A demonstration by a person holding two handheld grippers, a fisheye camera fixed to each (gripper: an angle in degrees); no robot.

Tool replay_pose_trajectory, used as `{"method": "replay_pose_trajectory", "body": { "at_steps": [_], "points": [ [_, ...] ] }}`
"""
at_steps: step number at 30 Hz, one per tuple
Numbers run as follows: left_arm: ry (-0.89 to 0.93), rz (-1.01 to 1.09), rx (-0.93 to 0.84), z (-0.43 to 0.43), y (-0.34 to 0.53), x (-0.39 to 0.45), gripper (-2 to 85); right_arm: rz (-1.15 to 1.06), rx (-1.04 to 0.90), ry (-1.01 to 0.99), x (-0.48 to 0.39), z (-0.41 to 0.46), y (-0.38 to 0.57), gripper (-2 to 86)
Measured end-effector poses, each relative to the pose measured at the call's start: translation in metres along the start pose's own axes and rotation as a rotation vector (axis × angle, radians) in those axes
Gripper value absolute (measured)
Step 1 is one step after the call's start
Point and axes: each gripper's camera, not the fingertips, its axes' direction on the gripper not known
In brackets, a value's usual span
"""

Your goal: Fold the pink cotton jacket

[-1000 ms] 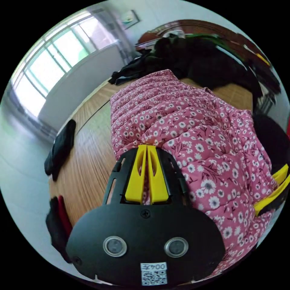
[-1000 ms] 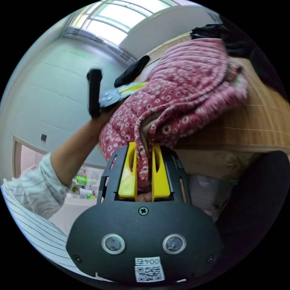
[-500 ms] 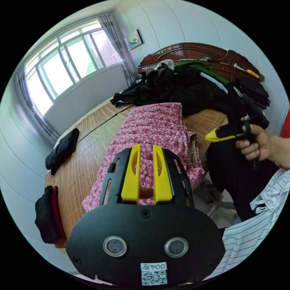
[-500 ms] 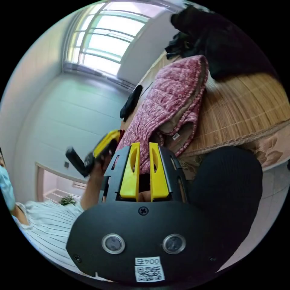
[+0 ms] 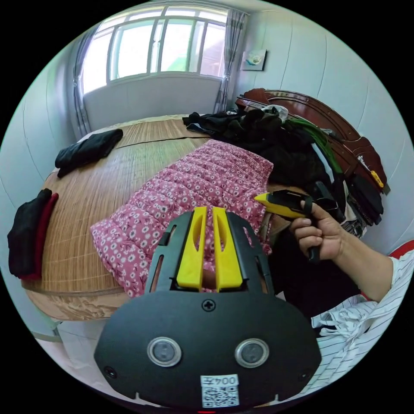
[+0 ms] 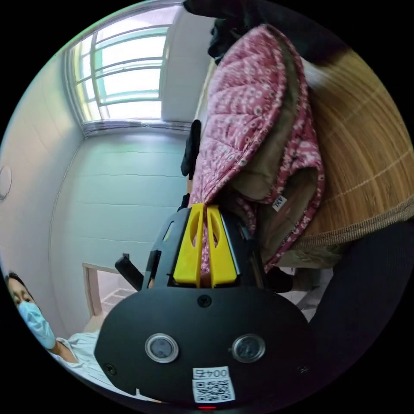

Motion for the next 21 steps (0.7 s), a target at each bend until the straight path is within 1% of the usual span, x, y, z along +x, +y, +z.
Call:
{"method": "replay_pose_trajectory", "body": {
  "at_steps": [2, 3, 5, 6, 7, 9, 11, 12, 13, 15, 16, 18, 19, 21],
  "points": [
    [-0.008, 0.029, 0.022, 0.000, -0.017, 0.004, 1.6, -0.116, -0.010, 0.117, -0.032, -0.011, 0.015, -0.5],
    [-0.010, 0.035, 0.033, 0.000, -0.020, 0.005, 1.3, -0.120, -0.018, 0.151, -0.034, -0.013, 0.020, -0.6],
    [-0.018, 0.064, 0.051, 0.015, -0.034, 0.015, 0.7, -0.046, -0.075, 0.286, -0.007, -0.006, 0.028, -0.7],
    [-0.014, 0.073, 0.044, 0.021, -0.038, 0.018, 0.7, -0.012, -0.088, 0.298, 0.004, -0.002, 0.028, -0.7],
    [0.004, 0.095, 0.019, 0.039, -0.045, 0.025, 0.6, 0.062, -0.099, 0.291, 0.027, 0.006, 0.028, -0.6],
    [0.011, 0.169, -0.056, 0.073, -0.052, 0.042, 0.4, 0.094, -0.108, 0.304, 0.049, 0.024, 0.028, -0.5],
    [-0.067, 0.312, -0.178, 0.124, -0.044, 0.065, 0.4, 0.090, -0.087, 0.320, 0.052, 0.039, 0.031, -0.2],
    [-0.112, 0.330, -0.187, 0.134, -0.039, 0.068, 0.3, 0.084, -0.087, 0.333, 0.050, 0.041, 0.032, -0.1],
    [-0.144, 0.332, -0.148, 0.142, -0.029, 0.069, 0.3, 0.051, -0.094, 0.353, 0.045, 0.045, 0.035, 0.3],
    [-0.121, 0.276, -0.102, 0.143, -0.023, 0.062, 0.3, 0.011, -0.086, 0.341, 0.036, 0.041, 0.042, 1.0],
    [-0.100, 0.250, -0.089, 0.141, -0.021, 0.058, 0.3, -0.021, -0.067, 0.310, 0.029, 0.032, 0.046, 1.5],
    [-0.071, 0.226, -0.080, 0.140, -0.020, 0.050, 0.3, -0.053, 0.009, 0.323, 0.026, 0.014, 0.050, 2.5],
    [-0.051, 0.213, -0.079, 0.140, -0.020, 0.046, 0.3, -0.037, 0.069, 0.330, 0.030, 0.002, 0.049, 3.2],
    [-0.026, 0.190, -0.085, 0.141, -0.022, 0.040, 0.4, 0.030, 0.115, 0.220, 0.046, -0.009, 0.041, 4.8]
  ]
}}
